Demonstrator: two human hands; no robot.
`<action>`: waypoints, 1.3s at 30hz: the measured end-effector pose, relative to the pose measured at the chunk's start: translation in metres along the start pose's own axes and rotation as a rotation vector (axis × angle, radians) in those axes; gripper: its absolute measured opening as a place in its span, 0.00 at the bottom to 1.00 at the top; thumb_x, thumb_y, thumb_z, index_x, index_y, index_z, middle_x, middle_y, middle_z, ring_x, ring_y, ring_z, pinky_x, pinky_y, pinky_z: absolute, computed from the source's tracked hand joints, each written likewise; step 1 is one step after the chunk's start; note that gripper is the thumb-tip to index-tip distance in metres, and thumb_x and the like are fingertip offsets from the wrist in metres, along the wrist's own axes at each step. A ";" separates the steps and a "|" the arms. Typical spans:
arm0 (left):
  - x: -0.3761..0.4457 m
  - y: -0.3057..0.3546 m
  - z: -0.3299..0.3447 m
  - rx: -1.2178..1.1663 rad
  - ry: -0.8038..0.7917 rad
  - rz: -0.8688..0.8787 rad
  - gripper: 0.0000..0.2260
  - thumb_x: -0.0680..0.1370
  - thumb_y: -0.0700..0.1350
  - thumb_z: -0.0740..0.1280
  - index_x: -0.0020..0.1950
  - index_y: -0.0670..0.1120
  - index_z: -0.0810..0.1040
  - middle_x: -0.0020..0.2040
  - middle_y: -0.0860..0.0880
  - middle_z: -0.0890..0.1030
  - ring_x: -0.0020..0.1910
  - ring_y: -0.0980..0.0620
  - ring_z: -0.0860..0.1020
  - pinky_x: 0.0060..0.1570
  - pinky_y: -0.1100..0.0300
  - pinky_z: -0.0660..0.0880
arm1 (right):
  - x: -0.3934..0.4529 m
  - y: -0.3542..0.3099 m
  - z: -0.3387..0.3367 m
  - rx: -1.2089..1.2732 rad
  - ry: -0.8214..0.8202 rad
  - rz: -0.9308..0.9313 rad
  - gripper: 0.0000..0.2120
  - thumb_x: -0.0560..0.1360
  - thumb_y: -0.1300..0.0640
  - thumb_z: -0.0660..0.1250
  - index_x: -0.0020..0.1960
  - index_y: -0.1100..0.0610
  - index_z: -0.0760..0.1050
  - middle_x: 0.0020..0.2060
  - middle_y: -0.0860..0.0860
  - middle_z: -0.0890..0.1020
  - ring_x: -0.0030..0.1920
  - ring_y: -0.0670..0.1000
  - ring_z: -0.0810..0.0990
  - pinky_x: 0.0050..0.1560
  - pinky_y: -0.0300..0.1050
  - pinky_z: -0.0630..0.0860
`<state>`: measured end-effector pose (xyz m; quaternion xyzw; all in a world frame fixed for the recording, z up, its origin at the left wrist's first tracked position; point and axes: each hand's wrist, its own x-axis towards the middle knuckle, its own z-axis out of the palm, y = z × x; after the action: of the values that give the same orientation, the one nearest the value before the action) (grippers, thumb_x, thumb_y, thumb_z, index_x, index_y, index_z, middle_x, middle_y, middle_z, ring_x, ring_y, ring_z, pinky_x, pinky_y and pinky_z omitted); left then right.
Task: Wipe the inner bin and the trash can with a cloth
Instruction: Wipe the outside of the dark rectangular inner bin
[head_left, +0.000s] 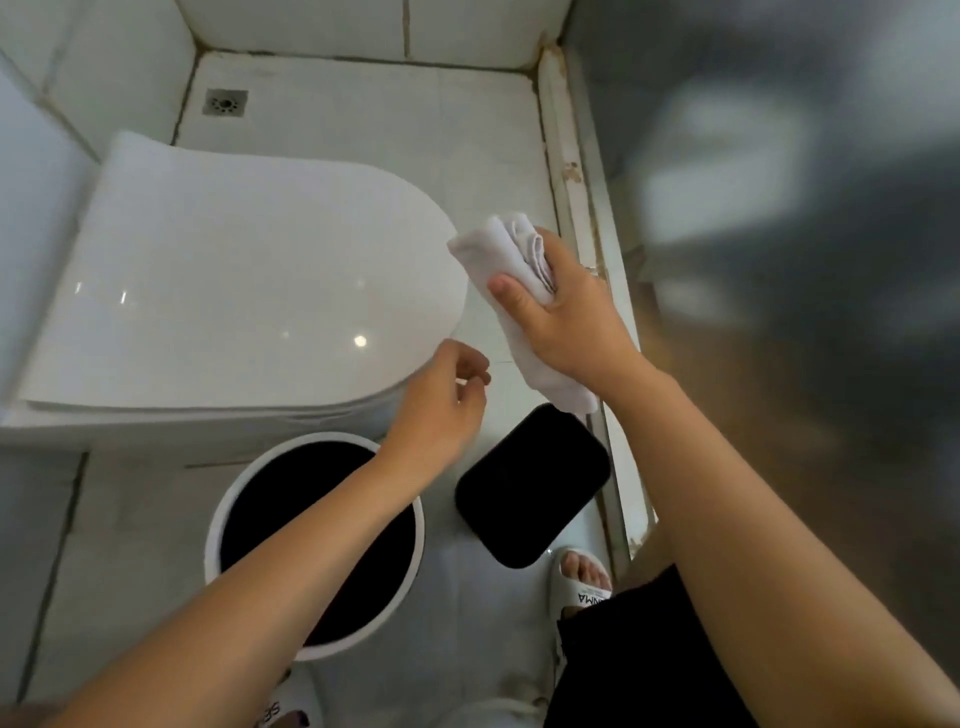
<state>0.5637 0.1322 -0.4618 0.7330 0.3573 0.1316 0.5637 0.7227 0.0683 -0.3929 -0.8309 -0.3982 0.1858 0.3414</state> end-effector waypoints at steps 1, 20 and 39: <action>0.007 -0.021 0.011 0.134 -0.098 -0.005 0.06 0.83 0.41 0.63 0.58 0.50 0.76 0.52 0.55 0.82 0.47 0.52 0.81 0.55 0.47 0.80 | 0.005 0.013 0.007 -0.002 0.015 -0.003 0.22 0.81 0.39 0.67 0.70 0.48 0.71 0.47 0.40 0.81 0.48 0.45 0.81 0.48 0.45 0.79; -0.070 -0.135 0.130 0.994 -0.810 0.208 0.19 0.87 0.55 0.55 0.57 0.41 0.76 0.53 0.40 0.80 0.49 0.39 0.79 0.46 0.51 0.73 | -0.034 0.028 -0.014 0.034 0.223 -0.184 0.19 0.80 0.35 0.65 0.57 0.50 0.70 0.44 0.42 0.76 0.42 0.41 0.76 0.40 0.40 0.71; -0.081 -0.093 0.121 1.042 -0.237 0.470 0.10 0.86 0.46 0.54 0.46 0.46 0.66 0.38 0.49 0.77 0.32 0.48 0.73 0.32 0.53 0.66 | -0.132 0.056 -0.060 0.006 0.336 -0.158 0.21 0.80 0.34 0.64 0.60 0.50 0.70 0.46 0.46 0.79 0.45 0.48 0.79 0.38 0.42 0.70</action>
<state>0.5433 -0.0004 -0.5706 0.9829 0.1372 -0.0230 0.1207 0.7058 -0.0858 -0.3862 -0.8154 -0.3990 0.0181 0.4190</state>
